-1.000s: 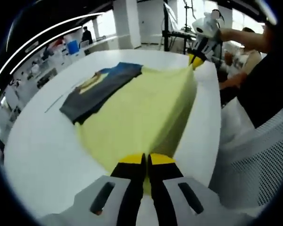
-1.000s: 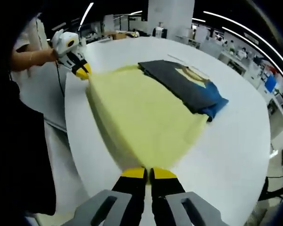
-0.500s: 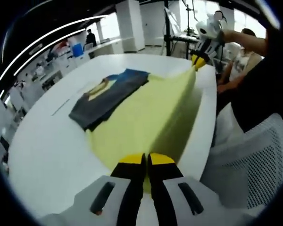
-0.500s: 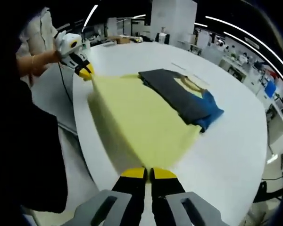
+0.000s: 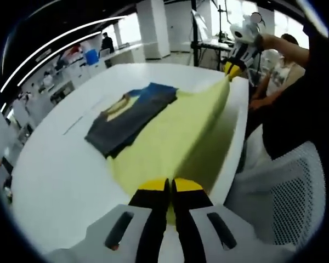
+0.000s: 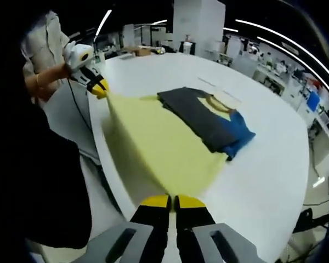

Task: Fold the garment on the visible template until the final outline fits inside the template.

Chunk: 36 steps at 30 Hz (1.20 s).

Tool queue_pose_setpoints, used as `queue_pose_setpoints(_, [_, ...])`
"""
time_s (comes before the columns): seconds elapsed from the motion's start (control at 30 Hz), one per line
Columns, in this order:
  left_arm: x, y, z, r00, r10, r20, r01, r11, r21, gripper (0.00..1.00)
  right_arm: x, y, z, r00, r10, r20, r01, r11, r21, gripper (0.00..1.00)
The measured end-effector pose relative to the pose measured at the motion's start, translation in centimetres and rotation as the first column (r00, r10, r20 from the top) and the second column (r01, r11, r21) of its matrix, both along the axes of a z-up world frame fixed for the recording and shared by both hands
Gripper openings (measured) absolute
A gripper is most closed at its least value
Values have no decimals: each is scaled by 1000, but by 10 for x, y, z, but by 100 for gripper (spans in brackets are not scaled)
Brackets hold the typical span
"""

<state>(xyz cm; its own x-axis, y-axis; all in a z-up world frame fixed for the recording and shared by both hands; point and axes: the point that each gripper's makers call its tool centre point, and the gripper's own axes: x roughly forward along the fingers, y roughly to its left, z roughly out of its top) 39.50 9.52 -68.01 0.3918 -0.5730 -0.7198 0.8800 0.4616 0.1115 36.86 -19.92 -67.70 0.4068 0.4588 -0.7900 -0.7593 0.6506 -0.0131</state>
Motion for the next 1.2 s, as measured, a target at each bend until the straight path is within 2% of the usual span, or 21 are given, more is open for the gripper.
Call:
queue_pose_setpoints(0.07, [-3,1,4,1000,4,-19,-4,1000,-2,0,-1,0,3,1000,-4,-7,4,1000,7,0])
queue_pose_setpoints(0.27, [-5,4,15,1000,-2,-10,2,1000,12,0,-5,3,16,1000,5,-10,-4,999,32,0])
queue_pose_setpoints(0.4, [-3,1,21,1000,-16,-1,16,1000,26,0,-1,2,23,1000,5,2,-5,1000,15,0])
queue_pose_setpoints(0.63, [19,0,35,999,12,52,-13,1000,22,0,11,1,32,999,8,31,-8,1000,-7,0])
queue_pose_setpoints(1.0, [53,-6,44,993,31,112,-34,999,25,0,40,-3,34,998,-19,65,23,998,-58,0])
queue_pose_setpoints(1.13, [66,-10,47,991,39,128,-43,999,28,0,55,-7,36,995,-46,85,52,996,-76,0])
queue_pose_setpoints(1.2, [72,-11,48,990,41,135,-46,998,36,0,64,-7,39,992,-84,97,89,995,-53,0])
